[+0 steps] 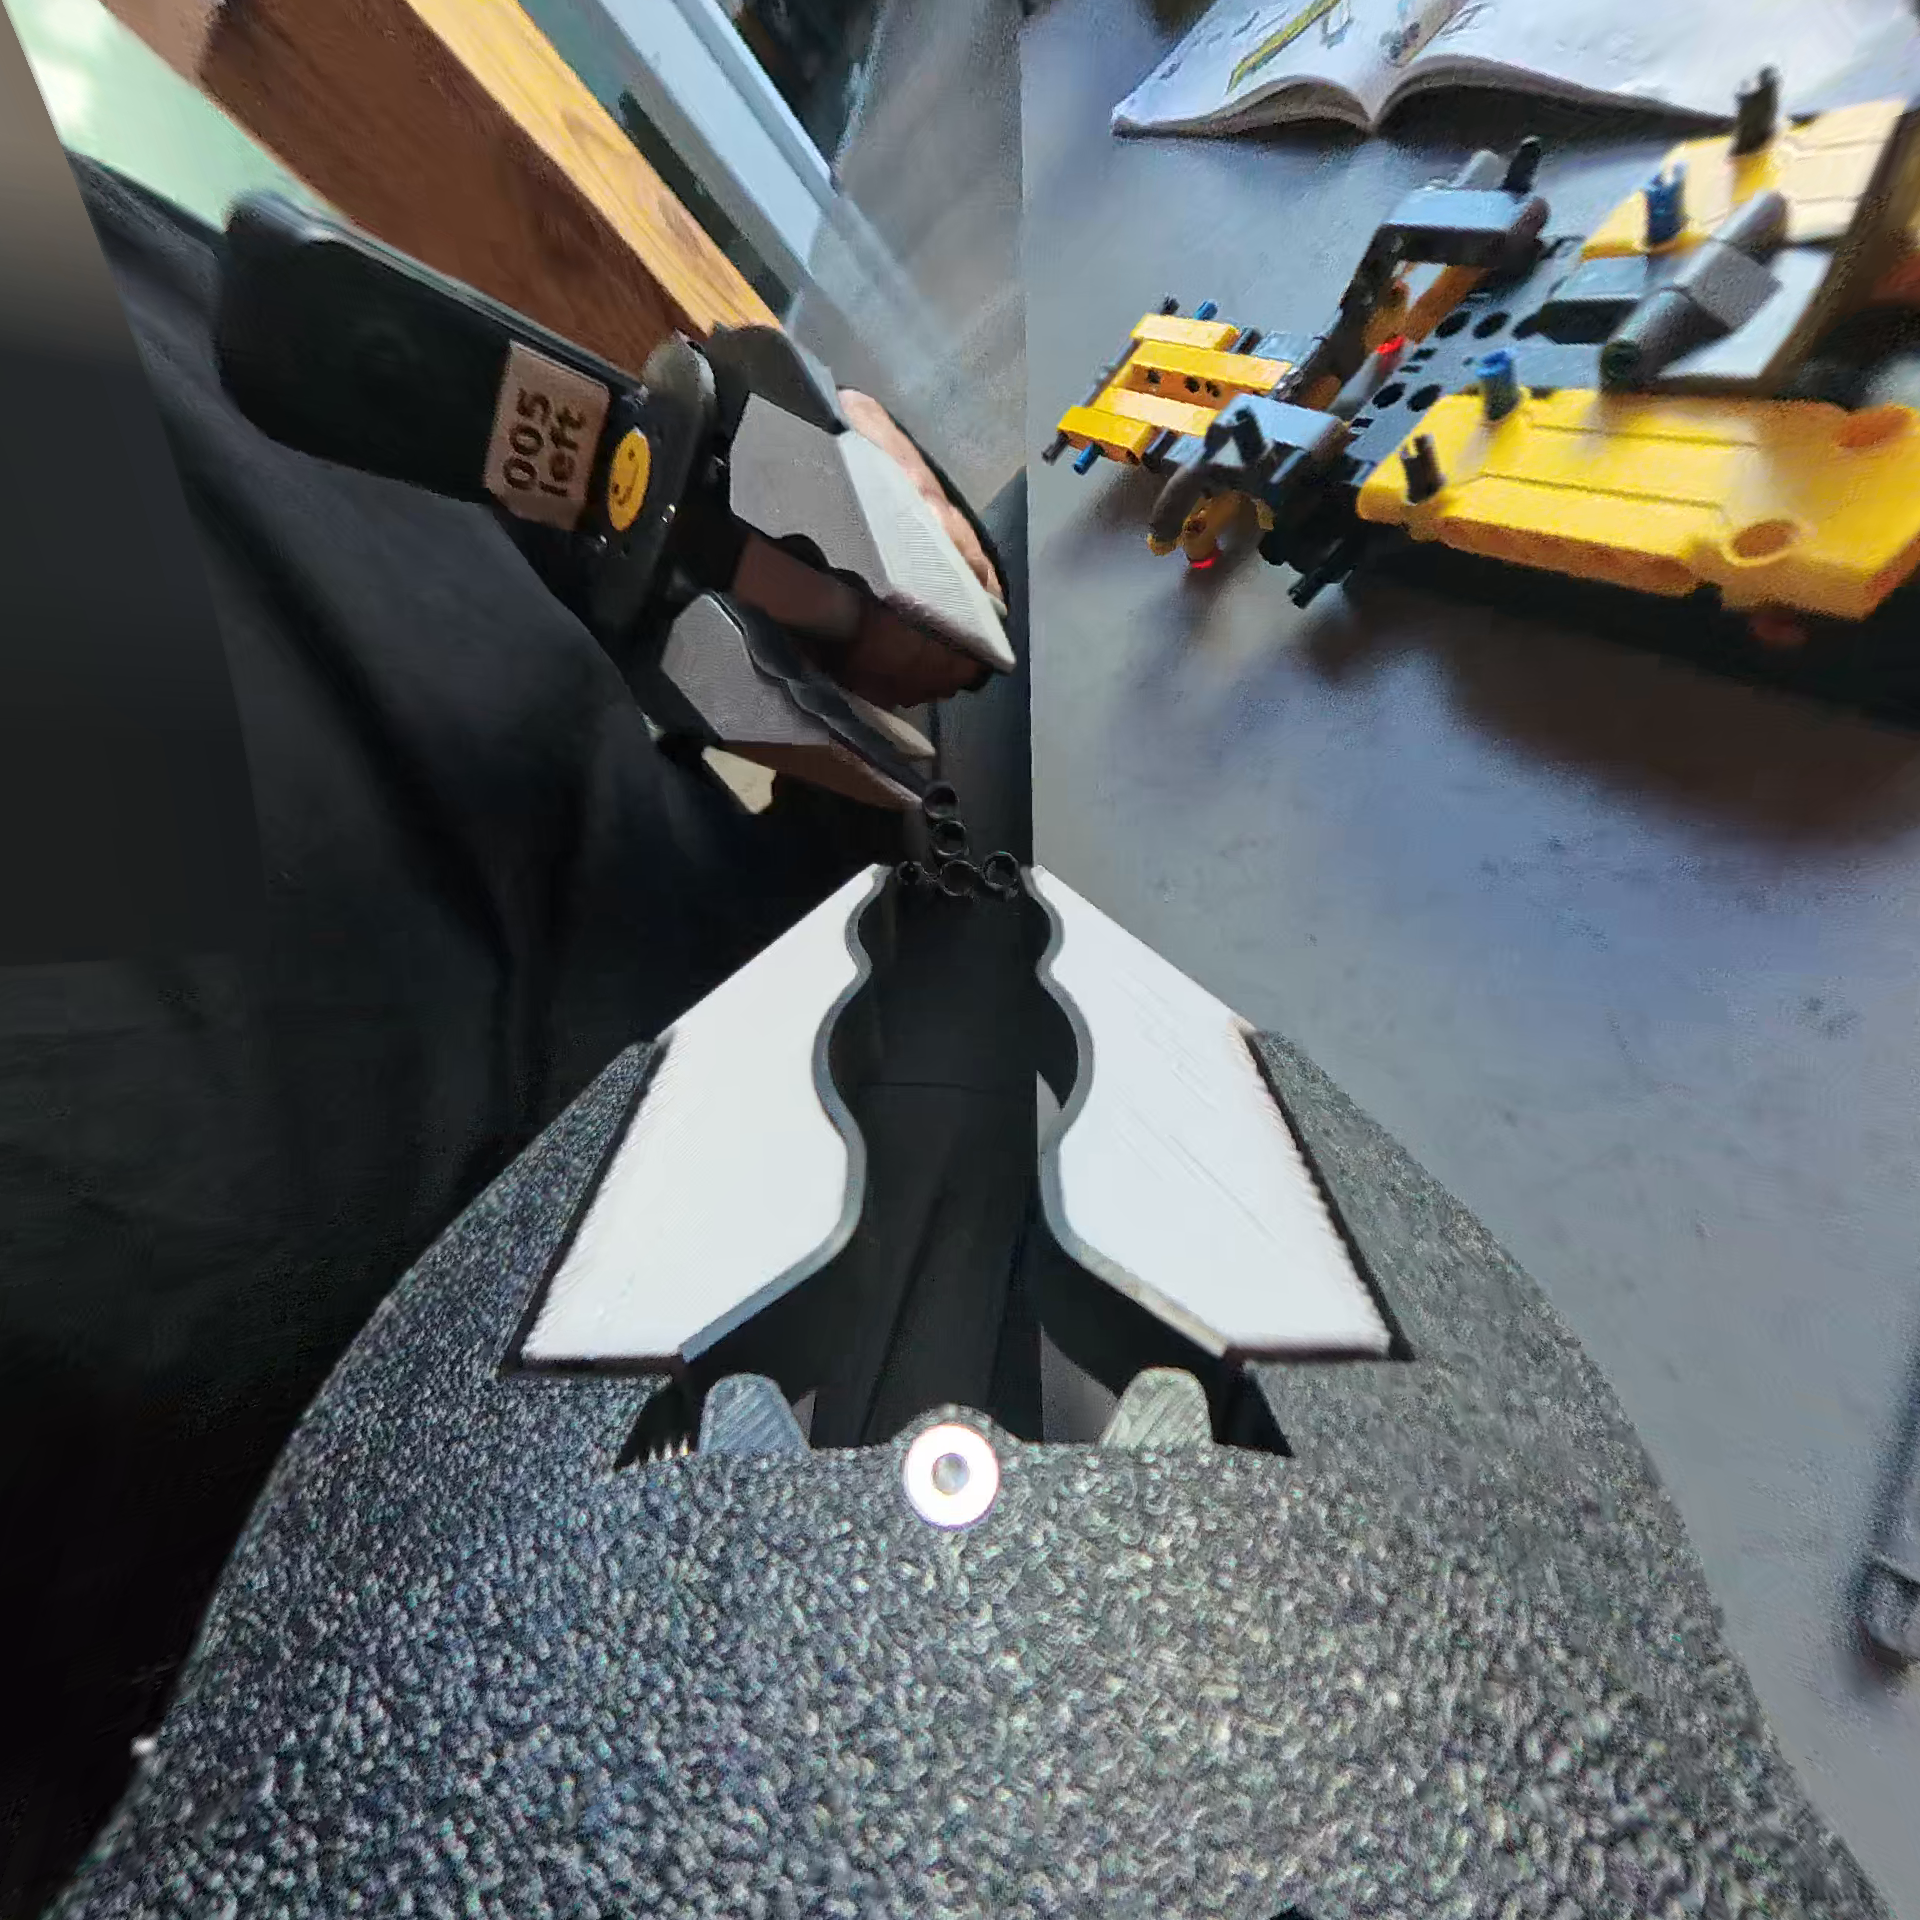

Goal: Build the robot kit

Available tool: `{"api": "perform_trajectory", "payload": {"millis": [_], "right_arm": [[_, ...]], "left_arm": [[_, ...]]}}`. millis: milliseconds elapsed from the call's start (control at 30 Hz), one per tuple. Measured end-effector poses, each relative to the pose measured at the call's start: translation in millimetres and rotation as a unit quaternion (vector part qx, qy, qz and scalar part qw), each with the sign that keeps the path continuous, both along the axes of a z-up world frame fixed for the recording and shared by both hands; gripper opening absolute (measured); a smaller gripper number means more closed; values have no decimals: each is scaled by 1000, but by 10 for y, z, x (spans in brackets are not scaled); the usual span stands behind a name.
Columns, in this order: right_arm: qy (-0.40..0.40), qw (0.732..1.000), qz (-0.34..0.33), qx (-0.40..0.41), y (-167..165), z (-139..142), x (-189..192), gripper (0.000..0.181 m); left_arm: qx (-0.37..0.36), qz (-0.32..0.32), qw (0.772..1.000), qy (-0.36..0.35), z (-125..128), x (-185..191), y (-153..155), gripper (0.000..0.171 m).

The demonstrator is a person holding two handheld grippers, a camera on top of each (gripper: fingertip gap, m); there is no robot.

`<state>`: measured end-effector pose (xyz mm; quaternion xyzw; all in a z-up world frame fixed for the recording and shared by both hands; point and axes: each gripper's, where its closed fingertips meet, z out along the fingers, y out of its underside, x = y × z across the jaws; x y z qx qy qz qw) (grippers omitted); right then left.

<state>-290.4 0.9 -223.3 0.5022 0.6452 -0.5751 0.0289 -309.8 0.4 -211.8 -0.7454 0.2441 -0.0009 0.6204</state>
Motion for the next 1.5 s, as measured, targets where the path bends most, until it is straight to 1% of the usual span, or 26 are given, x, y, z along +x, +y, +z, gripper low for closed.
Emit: {"api": "perform_trajectory", "payload": {"millis": [100, 167, 233, 333, 400, 433, 500, 567, 600, 667, 733, 767, 833, 933, 1033, 1067, 1100, 1233, 1300, 1333, 1400, 1433, 1467, 1500], "right_arm": [[11, 1000, 0, 29, -33, -13, -14, 23], [10, 999, 0, 32, -43, -15, -11, 23], [5, 1000, -3, 26, -34, -18, -12, 23], [-1, 1000, 6, 4, -70, 5, 15, 24], [-3, 1000, 14, 12, -106, -16, 26, 24], [-4, 1000, 14, 18, -115, -30, 22, 24], [-9, 1000, 14, 19, -115, -53, 15, 24], [-9, 1000, 6, 14, -93, -58, -6, 23], [-9, 1000, 3, 15, -82, -62, -14, 24], [6, 999, -5, 31, -57, -40, -41, 27], [37, 998, -5, 50, -69, 27, -49, 30], [51, 997, -6, 64, -71, 47, -55, 31], [72, 993, -11, 95, -58, 54, -76, 29], [77, 989, -20, 122, -27, 23, -105, 18], [73, 990, -24, 117, -19, 20, -124, 15], [71, 990, -26, 116, -12, 17, -130, 15], [70, 990, -28, 116, -7, 18, -135, 14], [72, 990, -30, 120, -4, 16, -146, 14], [79, 988, -34, 125, 2, 26, -160, 15], [85, 987, -36, 128, 7, 39, -166, 16], [100, 985, -43, 136, 24, 67, -180, 20], [106, 984, -45, 139, 33, 79, -182, 22], [111, 983, -45, 140, 31, 90, -178, 24], [117, 982, -45, 144, 31, 100, -176, 25]], "left_arm": [[10, -11, 999, 44, -9, 59, 5, 27], [13, -31, 998, 58, -14, 148, -11, 27], [7, -38, 996, 82, -70, 189, -12, 27], [13, -38, 992, 118, -109, 198, -18, 21], [20, -35, 990, 137, -109, 187, -21, 12], [20, -36, 989, 145, -123, 182, -24, 10], [19, -40, 987, 154, -159, 173, -30, 10], [6, -42, 989, 141, -191, 152, -25, 8], [-8, -42, 992, 123, -203, 144, -17, 7], [-38, -42, 997, 59, -193, 132, -3, 7], [-66, -40, 996, -37, -151, 117, 10, 7], [-82, -43, 992, -91, -126, 113, 11, 7], [-112, -50, 974, -191, -76, 90, 10, 7], [-148, -52, 938, -310, -37, 14, 14, 6], [-170, -52, 901, -395, -9, -33, 13, 6], [-175, -52, 892, -414, -11, -45, 14, 6], [-173, -50, 889, -421, -16, -66, 16, 6], [-160, -31, 909, -384, -41, -141, 21, 6], [-147, -19, 932, -332, -54, -158, 23, 7], [-136, -11, 949, -284, -72, -163, 23, 7], [-103, 11, 984, -144, -122, -194, 28, 7], [-84, 21, 994, -70, -141, -214, 30, 7], [-66, 32, 997, -8, -155, -235, 35, 7], [-54, 37, 997, 33, -166, -238, 35, 7]]}}
